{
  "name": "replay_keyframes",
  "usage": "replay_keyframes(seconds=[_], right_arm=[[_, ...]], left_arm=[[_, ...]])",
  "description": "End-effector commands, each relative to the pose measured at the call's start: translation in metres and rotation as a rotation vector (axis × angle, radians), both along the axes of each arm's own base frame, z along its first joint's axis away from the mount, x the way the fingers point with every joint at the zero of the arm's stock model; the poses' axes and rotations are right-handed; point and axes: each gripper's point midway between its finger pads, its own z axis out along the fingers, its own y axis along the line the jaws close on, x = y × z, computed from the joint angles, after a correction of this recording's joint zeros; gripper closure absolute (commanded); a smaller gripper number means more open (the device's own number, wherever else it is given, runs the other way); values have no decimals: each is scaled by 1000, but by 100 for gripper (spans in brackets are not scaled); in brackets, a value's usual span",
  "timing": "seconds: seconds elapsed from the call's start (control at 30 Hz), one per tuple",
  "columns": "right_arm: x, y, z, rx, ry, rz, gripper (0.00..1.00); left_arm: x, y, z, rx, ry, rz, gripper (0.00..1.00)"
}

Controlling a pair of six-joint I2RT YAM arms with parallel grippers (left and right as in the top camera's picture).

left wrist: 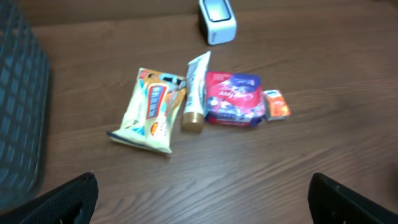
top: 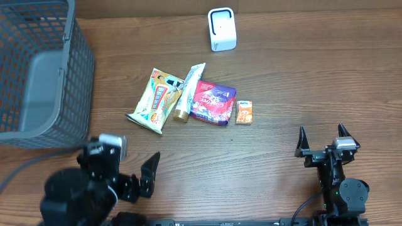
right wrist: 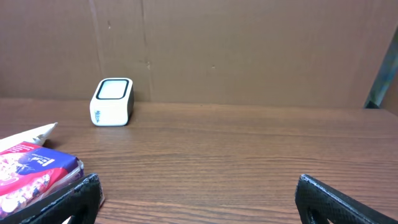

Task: Scan the item barcode
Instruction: 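Withdraw the left gripper toward the front left of the table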

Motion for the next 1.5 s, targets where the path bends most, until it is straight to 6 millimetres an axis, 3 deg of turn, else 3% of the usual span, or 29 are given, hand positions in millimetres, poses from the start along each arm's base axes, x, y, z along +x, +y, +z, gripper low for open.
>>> replay_keyframes(seconds=[0.0,0.17,0.43,0.83,1.1,1.33,1.47], right_arm=[[0,-3,-2,-4,-3,-14,0],[0,-3,-2,-4,-3,-14,0],[0,-3,-2,-4,-3,-14,0],[0,-3,-2,-4,-3,-14,0],[0,-3,-2,-4,-3,-14,0],[0,-3,-2,-4,-3,-14,0],[0,-3,-2,-4,-3,-14,0]], left_arm=[[-12,7,-26,19,-25,21,0],[-20,12,-49,18,-10,51,0],[-14,13,-70,24,28,53,0],[14,6,-40,-6,-169,29,0],[12,6,-44,-5,-152,30,0],[2,7,-65,3,-54,31,0],[2,12,-67,22,-50,53,0]])
